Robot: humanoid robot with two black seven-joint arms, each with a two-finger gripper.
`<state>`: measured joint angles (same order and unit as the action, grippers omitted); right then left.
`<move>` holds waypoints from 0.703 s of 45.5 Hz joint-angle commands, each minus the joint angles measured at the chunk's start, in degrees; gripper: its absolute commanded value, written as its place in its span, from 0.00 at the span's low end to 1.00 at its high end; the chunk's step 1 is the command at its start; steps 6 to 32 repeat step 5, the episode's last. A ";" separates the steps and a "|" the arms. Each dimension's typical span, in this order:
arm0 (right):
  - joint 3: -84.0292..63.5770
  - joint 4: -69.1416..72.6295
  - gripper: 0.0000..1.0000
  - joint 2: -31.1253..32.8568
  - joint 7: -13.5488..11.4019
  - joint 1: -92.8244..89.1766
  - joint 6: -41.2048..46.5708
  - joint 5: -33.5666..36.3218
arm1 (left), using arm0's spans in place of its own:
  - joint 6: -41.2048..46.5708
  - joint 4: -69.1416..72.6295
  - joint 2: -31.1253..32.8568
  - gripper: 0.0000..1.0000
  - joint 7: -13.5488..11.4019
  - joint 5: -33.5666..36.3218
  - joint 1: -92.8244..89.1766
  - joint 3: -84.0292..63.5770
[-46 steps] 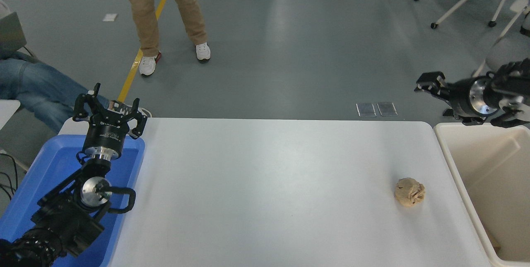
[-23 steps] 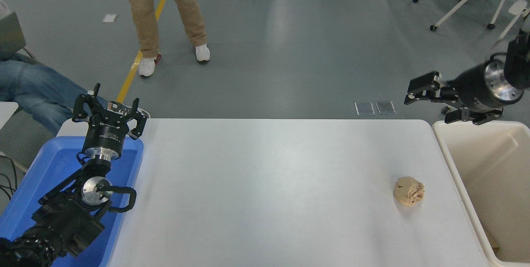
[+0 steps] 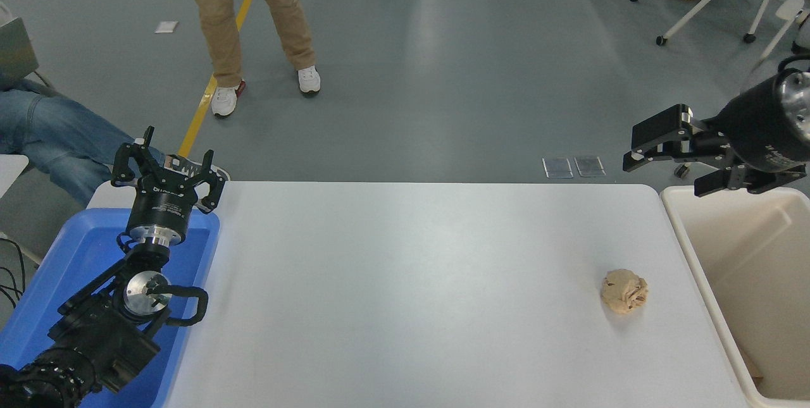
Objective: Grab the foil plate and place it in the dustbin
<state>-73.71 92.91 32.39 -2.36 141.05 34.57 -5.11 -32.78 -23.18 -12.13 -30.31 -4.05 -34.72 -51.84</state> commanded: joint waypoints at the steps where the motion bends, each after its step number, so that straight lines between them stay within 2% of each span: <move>1: 0.59 0.60 1.00 -3.56 -0.01 0.90 0.68 -0.07 | 0.00 -0.03 0.00 0.99 0.07 0.01 0.00 -0.02; 32: 0.59 0.60 1.00 -4.35 0.08 0.72 0.68 -0.07 | 0.00 -0.03 0.00 0.99 -0.01 0.01 0.00 -0.02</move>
